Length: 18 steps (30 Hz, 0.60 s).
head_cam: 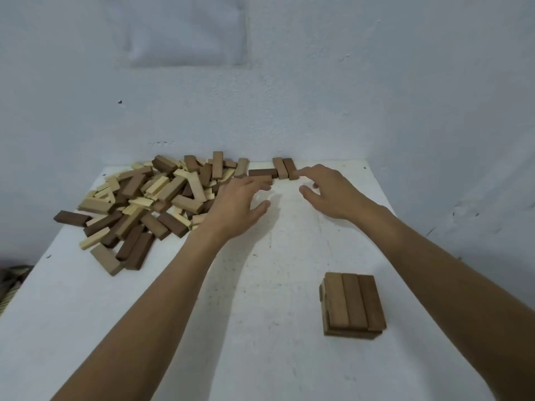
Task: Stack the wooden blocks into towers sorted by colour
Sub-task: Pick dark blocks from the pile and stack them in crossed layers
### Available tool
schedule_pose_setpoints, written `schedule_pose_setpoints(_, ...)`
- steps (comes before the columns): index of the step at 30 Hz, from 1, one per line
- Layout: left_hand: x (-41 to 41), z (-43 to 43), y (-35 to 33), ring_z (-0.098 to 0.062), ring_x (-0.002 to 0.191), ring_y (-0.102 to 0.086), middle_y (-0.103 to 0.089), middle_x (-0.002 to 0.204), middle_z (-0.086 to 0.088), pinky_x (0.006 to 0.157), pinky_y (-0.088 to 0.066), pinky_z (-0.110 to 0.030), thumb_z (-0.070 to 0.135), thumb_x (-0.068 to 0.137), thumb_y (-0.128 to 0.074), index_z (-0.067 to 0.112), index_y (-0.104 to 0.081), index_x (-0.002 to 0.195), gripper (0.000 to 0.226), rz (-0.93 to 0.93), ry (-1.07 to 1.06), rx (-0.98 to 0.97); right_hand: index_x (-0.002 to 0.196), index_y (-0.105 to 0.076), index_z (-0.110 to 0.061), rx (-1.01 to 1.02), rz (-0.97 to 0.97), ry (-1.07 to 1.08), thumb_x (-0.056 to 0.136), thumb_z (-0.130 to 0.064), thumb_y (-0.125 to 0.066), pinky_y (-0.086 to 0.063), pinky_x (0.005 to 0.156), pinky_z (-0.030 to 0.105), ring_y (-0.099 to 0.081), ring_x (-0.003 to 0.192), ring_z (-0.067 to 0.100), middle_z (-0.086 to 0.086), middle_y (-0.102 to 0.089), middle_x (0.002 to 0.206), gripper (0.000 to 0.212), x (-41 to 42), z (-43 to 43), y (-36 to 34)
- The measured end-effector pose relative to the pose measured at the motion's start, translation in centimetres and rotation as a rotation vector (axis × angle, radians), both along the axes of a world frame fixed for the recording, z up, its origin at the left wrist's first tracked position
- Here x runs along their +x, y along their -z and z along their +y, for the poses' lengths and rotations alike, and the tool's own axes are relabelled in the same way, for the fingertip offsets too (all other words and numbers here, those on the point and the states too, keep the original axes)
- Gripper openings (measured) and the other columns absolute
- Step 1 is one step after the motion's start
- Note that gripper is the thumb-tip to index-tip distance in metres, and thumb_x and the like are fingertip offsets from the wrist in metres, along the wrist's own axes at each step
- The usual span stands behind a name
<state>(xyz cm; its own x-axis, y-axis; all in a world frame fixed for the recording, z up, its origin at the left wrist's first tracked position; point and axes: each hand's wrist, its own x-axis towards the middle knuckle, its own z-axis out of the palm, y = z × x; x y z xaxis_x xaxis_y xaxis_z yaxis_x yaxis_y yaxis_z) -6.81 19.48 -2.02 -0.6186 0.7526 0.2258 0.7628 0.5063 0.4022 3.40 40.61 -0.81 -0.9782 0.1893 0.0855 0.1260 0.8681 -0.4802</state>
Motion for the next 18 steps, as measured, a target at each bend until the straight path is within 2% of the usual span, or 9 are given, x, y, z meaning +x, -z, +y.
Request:
schedule_pose_setpoints(3,-3.1,2.0,0.9,-0.027,0.112,-0.053,-0.06,0.123,0.0,0.096,-0.042,-0.049,0.037,0.092,-0.052,0.022,-0.064,0.122,0.035,0.155,-0.027,-0.075,0.144,-0.045,-0.025,0.11,-0.016,-0.026,0.102,-0.021,-0.043,-0.044,0.096,0.039,-0.049,0.118,0.031,0.009,-0.046,0.141,0.043,-4.0,1.0,1.3)
schedule_pose_setpoints(5,-4.2,3.1,1.5,-0.032,0.108,-0.054,-0.062,0.119,-0.006,0.093,-0.043,-0.049,0.04,0.092,-0.041,0.017,-0.068,0.116,0.042,0.261,-0.04,-0.093,0.147,-0.035,-0.03,0.201,-0.076,-0.054,0.102,-0.02,-0.037,-0.045,0.095,0.047,-0.044,0.112,0.035,0.007,-0.039,0.147,0.047,-5.9,1.4,2.1)
schedule_pose_setpoints(7,-4.8,4.0,1.9,-0.035,0.109,-0.056,-0.064,0.12,-0.008,0.093,-0.039,-0.049,0.045,0.092,-0.028,0.016,-0.07,0.113,0.055,0.293,-0.063,-0.133,0.145,-0.03,-0.033,0.269,-0.097,-0.09,0.1,-0.025,-0.032,-0.045,0.092,0.049,-0.041,0.102,0.032,0.002,-0.04,0.144,0.046,-7.0,1.6,2.7)
schedule_pose_setpoints(10,-5.3,4.8,2.1,-0.035,0.11,-0.056,-0.066,0.12,-0.007,0.093,-0.035,-0.047,0.048,0.092,-0.017,0.02,-0.069,0.118,0.064,0.274,-0.062,-0.187,0.126,-0.046,-0.035,0.235,-0.029,-0.076,0.094,-0.044,-0.023,-0.045,0.089,0.047,-0.048,0.103,0.03,-0.005,-0.055,0.127,0.041,-7.7,1.7,3.1)
schedule_pose_setpoints(14,-4.8,5.5,1.9,-0.033,0.115,-0.054,-0.063,0.128,-0.003,0.099,-0.027,-0.045,0.052,0.088,-0.012,0.021,-0.066,0.124,0.071,0.214,0.024,-0.237,0.105,-0.057,-0.031,0.105,0.018,0.022,0.089,-0.053,-0.038,-0.048,0.086,0.043,-0.052,0.099,0.027,0.001,-0.06,0.106,0.033,-7.0,1.6,3.1)
schedule_pose_setpoints(15,-4.5,5.5,1.9,-0.032,0.118,-0.053,-0.062,0.131,0.0,0.101,-0.025,-0.046,0.05,0.089,-0.014,0.022,-0.064,0.127,0.068,0.205,0.036,-0.244,0.101,-0.058,-0.03,0.063,0.037,0.041,0.09,-0.049,-0.046,-0.049,0.083,0.041,-0.054,0.096,0.025,0.0,-0.06,0.101,0.025,-6.6,1.7,3.0)
schedule_pose_setpoints(17,-4.1,5.4,2.0,-0.031,0.121,-0.052,-0.059,0.135,0.005,0.102,-0.023,-0.047,0.042,0.094,-0.026,0.025,-0.062,0.129,0.053,0.189,0.052,-0.237,0.09,-0.061,-0.027,-0.021,0.062,0.04,0.089,-0.029,-0.059,-0.051,0.077,0.038,-0.056,0.083,0.019,-0.007,-0.061,0.086,0.003,-5.6,1.9,2.6)
schedule_pose_setpoints(18,-3.8,5.4,1.9,-0.03,0.12,-0.053,-0.058,0.136,0.006,0.102,-0.024,-0.047,0.037,0.094,-0.03,0.025,-0.062,0.128,0.048,0.172,0.068,-0.22,0.085,-0.061,-0.023,-0.053,0.069,0.034,0.088,-0.019,-0.061,-0.051,0.075,0.037,-0.056,0.078,0.017,-0.007,-0.062,0.082,0.005,-5.1,2.0,2.3)
